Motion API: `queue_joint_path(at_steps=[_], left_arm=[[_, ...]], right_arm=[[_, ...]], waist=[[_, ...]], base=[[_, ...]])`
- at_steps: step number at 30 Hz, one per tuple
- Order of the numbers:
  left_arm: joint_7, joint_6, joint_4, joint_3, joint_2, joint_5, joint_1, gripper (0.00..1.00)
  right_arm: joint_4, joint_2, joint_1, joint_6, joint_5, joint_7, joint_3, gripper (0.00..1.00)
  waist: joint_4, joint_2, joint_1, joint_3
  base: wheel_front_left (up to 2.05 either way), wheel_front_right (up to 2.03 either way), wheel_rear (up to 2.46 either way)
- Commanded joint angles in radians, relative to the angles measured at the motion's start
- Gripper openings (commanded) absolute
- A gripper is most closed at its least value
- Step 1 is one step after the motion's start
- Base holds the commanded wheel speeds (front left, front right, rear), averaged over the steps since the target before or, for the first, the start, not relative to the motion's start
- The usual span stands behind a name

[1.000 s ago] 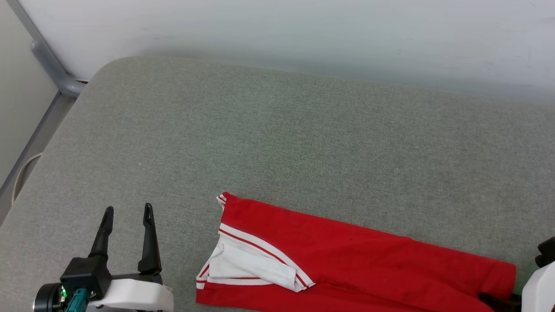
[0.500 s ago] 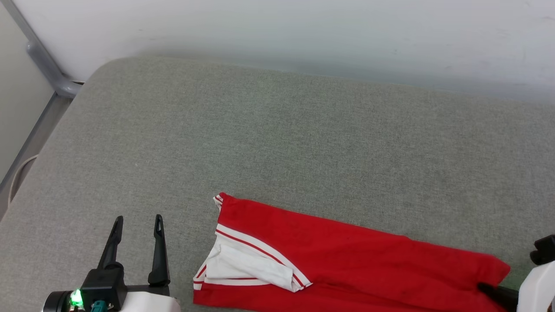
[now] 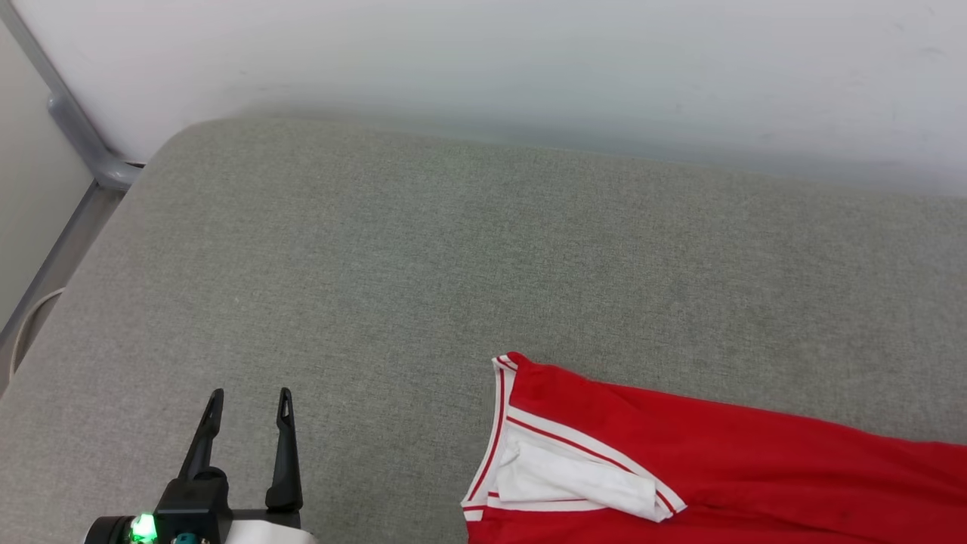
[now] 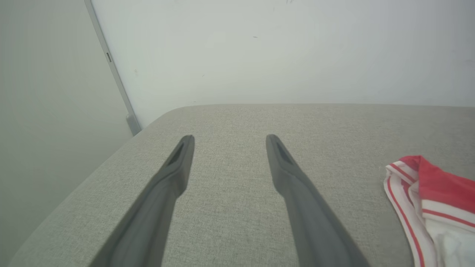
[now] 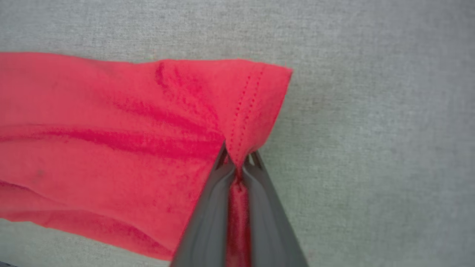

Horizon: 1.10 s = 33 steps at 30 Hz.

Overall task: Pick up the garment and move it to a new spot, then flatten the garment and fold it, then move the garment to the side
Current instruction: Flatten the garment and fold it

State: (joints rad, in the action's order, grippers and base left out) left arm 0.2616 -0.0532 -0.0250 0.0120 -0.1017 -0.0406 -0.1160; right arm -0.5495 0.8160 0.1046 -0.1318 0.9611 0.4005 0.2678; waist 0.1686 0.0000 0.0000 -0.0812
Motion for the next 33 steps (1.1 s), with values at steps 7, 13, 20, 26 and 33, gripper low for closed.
queue_joint_path(at_steps=[7,13,20,26,33], left_arm=[[0.005,0.018,0.013,-0.009,0.006,0.016,-0.024,1.0],[0.004,0.023,0.021,-0.014,0.011,0.021,-0.041,1.0],[0.005,0.029,0.029,-0.007,0.014,0.029,-0.024,1.0],[0.004,0.034,0.031,-0.001,0.018,0.027,-0.009,1.0],[0.005,0.04,0.037,0.007,0.023,0.028,0.016,1.0]], right_arm=[[0.046,-0.042,-0.029,0.002,0.04,0.004,-0.042,0.0],[0.244,-0.08,-0.075,0.002,0.063,0.039,-0.064,0.0],[0.468,-0.135,-0.067,0.002,-0.015,0.111,-0.024,0.0],[0.583,-0.196,0.017,0.002,-0.102,0.176,0.08,0.0],[0.609,-0.264,0.16,0.002,-0.164,0.213,0.255,0.0]], waist=[[-0.013,0.0,0.0,0.026],[-0.028,0.0,0.0,0.041],[-0.024,0.0,0.0,0.039],[-0.012,0.0,0.0,0.027],[0.012,0.0,0.0,0.001]], base=[[0.0,0.0,0.0],[0.0,0.0,0.0],[0.0,0.0,0.0],[0.0,0.0,0.0],[0.0,0.0,0.0]])
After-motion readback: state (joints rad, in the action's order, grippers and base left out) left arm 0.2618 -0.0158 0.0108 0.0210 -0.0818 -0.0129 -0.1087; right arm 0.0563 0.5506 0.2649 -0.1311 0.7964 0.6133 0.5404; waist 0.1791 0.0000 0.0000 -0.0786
